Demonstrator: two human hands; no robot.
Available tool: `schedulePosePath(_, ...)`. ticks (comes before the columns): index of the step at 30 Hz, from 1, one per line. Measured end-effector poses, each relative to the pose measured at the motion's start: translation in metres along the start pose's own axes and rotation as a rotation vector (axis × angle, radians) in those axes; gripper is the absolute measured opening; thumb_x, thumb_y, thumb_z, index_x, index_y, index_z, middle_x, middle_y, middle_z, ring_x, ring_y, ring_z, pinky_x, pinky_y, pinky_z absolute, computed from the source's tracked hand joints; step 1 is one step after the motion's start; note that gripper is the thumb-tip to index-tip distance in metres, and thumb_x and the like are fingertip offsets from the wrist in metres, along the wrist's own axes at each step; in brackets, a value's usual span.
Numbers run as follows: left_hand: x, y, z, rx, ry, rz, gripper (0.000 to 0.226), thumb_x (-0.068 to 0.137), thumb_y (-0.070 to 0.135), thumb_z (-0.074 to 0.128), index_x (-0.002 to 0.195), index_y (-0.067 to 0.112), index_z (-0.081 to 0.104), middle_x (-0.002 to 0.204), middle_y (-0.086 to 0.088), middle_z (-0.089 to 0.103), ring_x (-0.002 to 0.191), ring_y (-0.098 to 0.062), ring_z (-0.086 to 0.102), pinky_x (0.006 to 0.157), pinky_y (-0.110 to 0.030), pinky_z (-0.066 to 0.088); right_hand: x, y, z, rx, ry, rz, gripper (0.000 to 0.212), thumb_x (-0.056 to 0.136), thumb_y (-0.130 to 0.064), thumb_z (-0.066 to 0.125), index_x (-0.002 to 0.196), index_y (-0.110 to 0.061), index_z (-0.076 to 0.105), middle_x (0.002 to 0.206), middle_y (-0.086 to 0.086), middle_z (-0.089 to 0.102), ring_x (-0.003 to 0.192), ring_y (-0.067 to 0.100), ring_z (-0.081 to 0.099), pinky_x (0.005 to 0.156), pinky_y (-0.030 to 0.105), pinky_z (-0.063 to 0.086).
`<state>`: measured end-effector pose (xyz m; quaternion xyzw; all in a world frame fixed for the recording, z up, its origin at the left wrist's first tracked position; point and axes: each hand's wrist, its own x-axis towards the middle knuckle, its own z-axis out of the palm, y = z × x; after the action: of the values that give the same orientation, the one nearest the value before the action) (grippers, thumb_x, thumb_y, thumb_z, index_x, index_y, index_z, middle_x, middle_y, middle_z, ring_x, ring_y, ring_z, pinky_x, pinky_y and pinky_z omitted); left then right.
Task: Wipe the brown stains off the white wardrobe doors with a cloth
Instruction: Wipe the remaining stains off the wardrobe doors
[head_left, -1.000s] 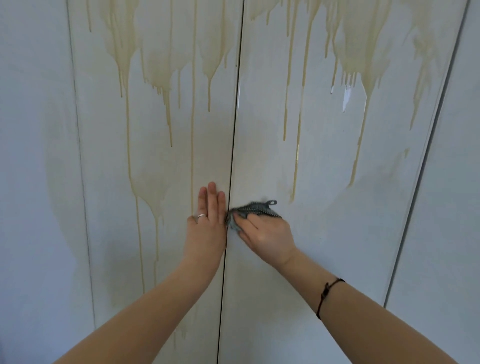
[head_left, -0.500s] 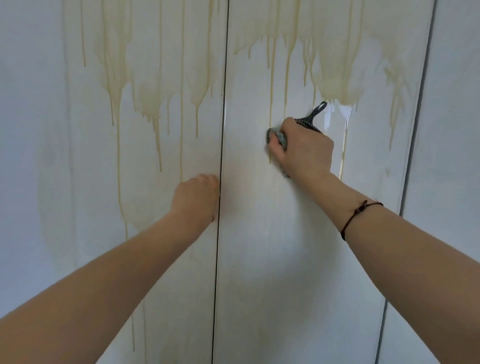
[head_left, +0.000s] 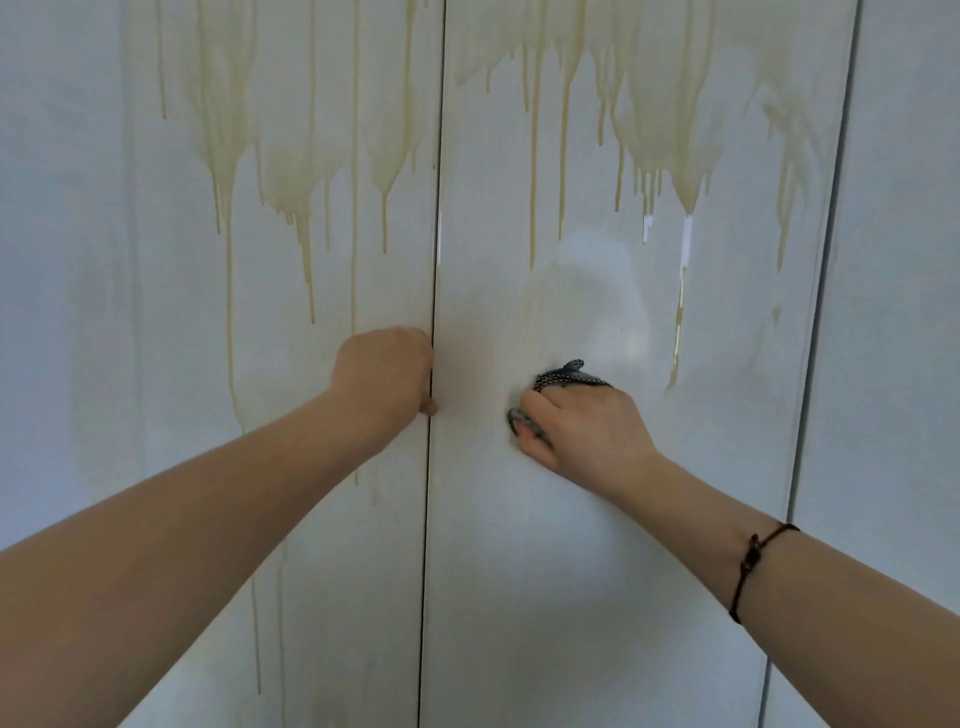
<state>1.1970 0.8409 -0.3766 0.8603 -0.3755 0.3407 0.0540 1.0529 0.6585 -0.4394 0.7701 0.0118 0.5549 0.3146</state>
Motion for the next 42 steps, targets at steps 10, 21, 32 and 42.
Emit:
schedulePosePath(10, -0.001, 0.023, -0.013, 0.174, -0.106, -0.036, 0.033, 0.08, 0.012, 0.08, 0.109, 0.009, 0.066, 0.104, -0.005, 0.065, 0.093, -0.023, 0.066, 0.063, -0.029, 0.043, -0.026, 0.086, -0.046, -0.148, 0.121, 0.309, 0.024, 0.085, -0.026, 0.055, 0.066, -0.024, 0.04, 0.054, -0.006, 0.041, 0.048, 0.022, 0.045, 0.044, 0.023, 0.026)
schedulePosePath(21, 0.013, 0.032, 0.0, 0.223, -0.09, -0.054, 0.025, 0.082, -0.003, 0.065, 0.104, 0.008, 0.072, 0.105, -0.006, 0.069, 0.1, -0.027, 0.067, 0.07, -0.033, 0.05, 0.052, 0.013, 0.005, -0.08, 0.263, 0.741, 0.031, 0.079, -0.031, 0.054, 0.057, -0.018, 0.037, 0.049, -0.004, 0.039, 0.045, 0.018, 0.034, 0.047, 0.023, 0.013)
schedulePosePath(32, 0.017, 0.029, 0.009, 0.165, 0.016, -0.127, 0.018, 0.087, 0.006, 0.067, 0.103, 0.014, 0.067, 0.099, -0.001, 0.068, 0.097, -0.021, 0.068, 0.065, -0.028, 0.041, 0.14, -0.034, 0.028, 0.023, 0.023, 0.265, 0.027, 0.088, -0.026, 0.064, 0.065, -0.013, 0.061, 0.053, 0.005, 0.058, 0.047, 0.027, 0.052, 0.048, 0.028, 0.024)
schedulePosePath(42, 0.006, 0.024, 0.002, 0.215, -0.059, -0.077, 0.029, 0.083, 0.006, 0.073, 0.112, 0.009, 0.067, 0.105, -0.004, 0.066, 0.098, -0.024, 0.069, 0.064, -0.028, 0.044, 0.068, 0.059, -0.017, -0.169, 0.087, 0.315, 0.03, 0.081, -0.031, 0.061, 0.059, -0.019, 0.045, 0.051, -0.003, 0.044, 0.048, 0.022, 0.045, 0.046, 0.023, 0.019)
